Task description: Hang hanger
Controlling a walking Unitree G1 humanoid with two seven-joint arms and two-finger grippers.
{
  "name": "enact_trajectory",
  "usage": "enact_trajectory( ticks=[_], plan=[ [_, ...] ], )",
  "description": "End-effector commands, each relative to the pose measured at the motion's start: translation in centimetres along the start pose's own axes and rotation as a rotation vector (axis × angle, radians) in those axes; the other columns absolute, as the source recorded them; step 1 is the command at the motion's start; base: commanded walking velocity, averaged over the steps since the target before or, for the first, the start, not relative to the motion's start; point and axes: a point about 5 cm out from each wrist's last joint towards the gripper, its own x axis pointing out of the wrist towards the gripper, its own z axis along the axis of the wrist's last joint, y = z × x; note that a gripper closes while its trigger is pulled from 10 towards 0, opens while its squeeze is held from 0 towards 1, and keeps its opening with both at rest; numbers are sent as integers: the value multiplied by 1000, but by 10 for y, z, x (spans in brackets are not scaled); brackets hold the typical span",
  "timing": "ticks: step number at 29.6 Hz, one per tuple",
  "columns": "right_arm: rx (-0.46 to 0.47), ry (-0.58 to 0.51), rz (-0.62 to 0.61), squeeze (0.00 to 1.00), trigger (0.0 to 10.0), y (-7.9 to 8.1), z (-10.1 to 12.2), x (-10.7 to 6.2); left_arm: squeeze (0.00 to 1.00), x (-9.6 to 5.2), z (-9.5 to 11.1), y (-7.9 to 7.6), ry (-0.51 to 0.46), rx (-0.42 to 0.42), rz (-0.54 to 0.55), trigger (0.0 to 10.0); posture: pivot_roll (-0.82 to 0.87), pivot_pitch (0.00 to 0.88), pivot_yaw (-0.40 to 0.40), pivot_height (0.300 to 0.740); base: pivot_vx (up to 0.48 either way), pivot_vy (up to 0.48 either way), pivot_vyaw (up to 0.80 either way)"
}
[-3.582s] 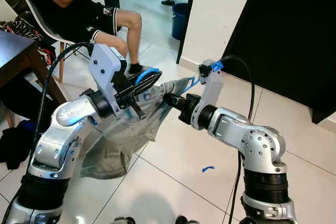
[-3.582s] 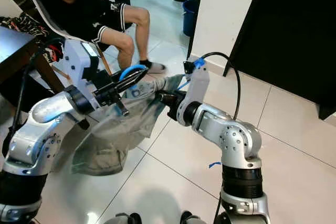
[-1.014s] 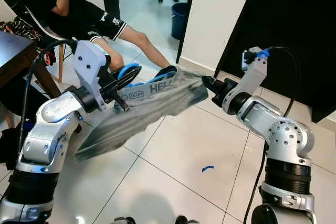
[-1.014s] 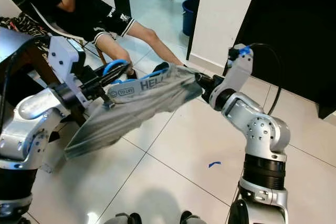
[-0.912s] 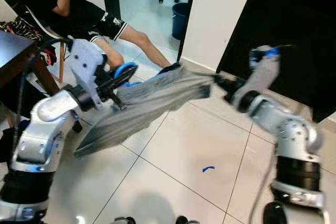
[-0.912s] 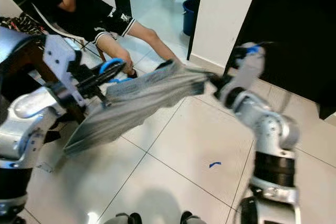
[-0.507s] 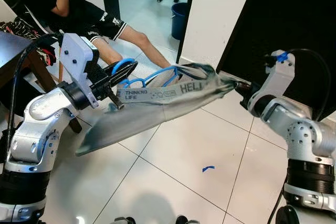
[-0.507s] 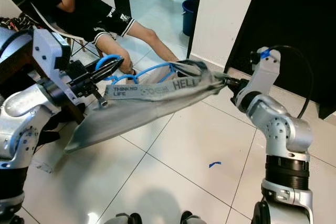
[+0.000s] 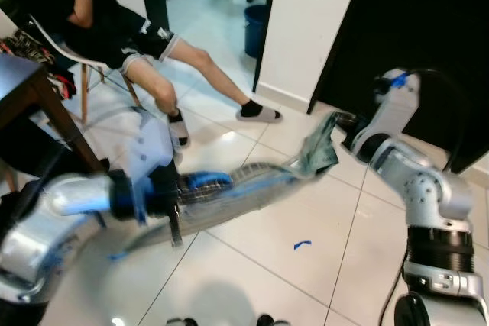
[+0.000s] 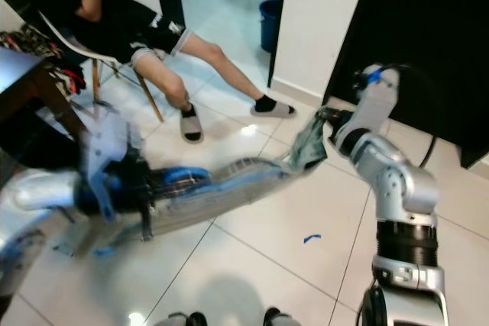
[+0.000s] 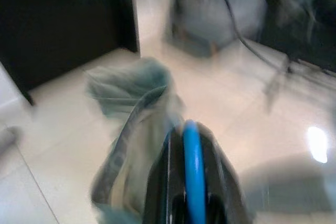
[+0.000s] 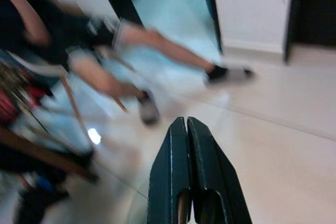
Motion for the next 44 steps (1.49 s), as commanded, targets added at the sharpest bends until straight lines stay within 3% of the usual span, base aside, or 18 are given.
enact_trajectory(
  ticks=[1, 6, 7, 9, 10, 13, 19, 20, 22, 24, 26, 30, 33, 36, 38, 41, 43, 44],
  plan=[
    [113, -119, 82, 0, 0, 8, 23, -1, 0, 3, -20, -6, 135, 36, -36, 10000, 86, 181, -42, 740, 0, 0, 0],
    [188, -187, 166, 0, 0, 19, 39, -2, 0, 6, -32, 3, 225, 109, 45, 10000, 88, 177, -41, 740, 0, 0, 0],
    [179, -195, 173, 0, 0, 20, 41, -2, 0, 4, -34, 23, 262, 157, 206, 10000, 87, 172, -41, 740, 0, 0, 0],
    [99, -155, 122, 0, 0, 14, 35, 1, 0, -3, -23, 48, 227, 177, 405, 10000, 85, 168, -43, 740, 0, 0, 0],
    [99, -155, 122, 0, 0, 14, 35, 1, 0, -3, -23, 48, 227, 177, 405, 10000, 85, 168, -43, 740, 0, 0, 0],
    [-116, -8, 33, 0, 0, 3, 6, 4, 0, -16, 2, 57, 82, 162, 494, 10000, 91, 167, -48, 740, 0, 0, 0],
    [-200, 63, 28, 0, 0, 2, -9, 3, 0, -23, 12, 60, 7, 152, 524, 10000, 94, 168, -48, 740, 0, 0, 0],
    [-211, 88, 29, 0, 10000, 2, -15, 4, 0, -25, 16, 60, -40, 140, 533, 10000, 96, 169, -50, 740, 0, 0, 0],
    [-211, 88, 29, 0, 10000, 2, -15, 4, 0, -25, 16, 60, -40, 140, 533, 10000, 96, 169, -50, 740, 0, 0, 0],
    [-214, 118, 30, 0, 10000, 1, -25, 4, 0, -31, 20, 63, -159, 90, 582, 10000, 96, 167, -53, 740, 0, 0, 0],
    [-214, 118, 30, 0, 10000, 1, -25, 4, 0, -31, 20, 63, -159, 90, 582, 10000, 96, 167, -53, 740, 0, 0, 0],
    [-196, 174, 3, 0, 10000, -10, -46, -1, 0, -48, 13, 78, -275, 31, 789, 10000, 92, 163, -58, 740, 0, 0, 0],
    [-195, 214, -6, 0, 10000, -15, -56, -4, 0, -54, 13, 80, -312, 6, 826, 10000, 90, 164, -59, 740, 0, 0, 0],
    [-183, 251, 17, 0, 10000, -14, -64, -6, 0, -55, 16, 79, -343, -6, 812, 10000, 90, 163, -59, 740, 0, 0, 0],
    [-137, 310, 162, 0, 10000, -1, -77, -12, 0, -51, 27, 70, -400, -23, 685, 10000, 94, 160, -60, 740, 0, 0, 0],
    [-120, 314, 218, 0, 10000, 4, -79, -15, 0, -49, 30, 66, -415, -27, 629, 10000, 94, 160, -60, 740, 0, 0, 0],
    [-79, 262, 362, 0, 10000, 20, -73, -18, 0, -46, 36, 60, -411, -17, 543, 10000, 100, 161, -61, 740, 0, 0, 0],
    [-79, 262, 362, 0, 10000, 20, -73, -18, 0, -46, 36, 60, -411, -17, 543, 10000, 100, 161, -61, 740, 0, 0, 0]
  ],
)
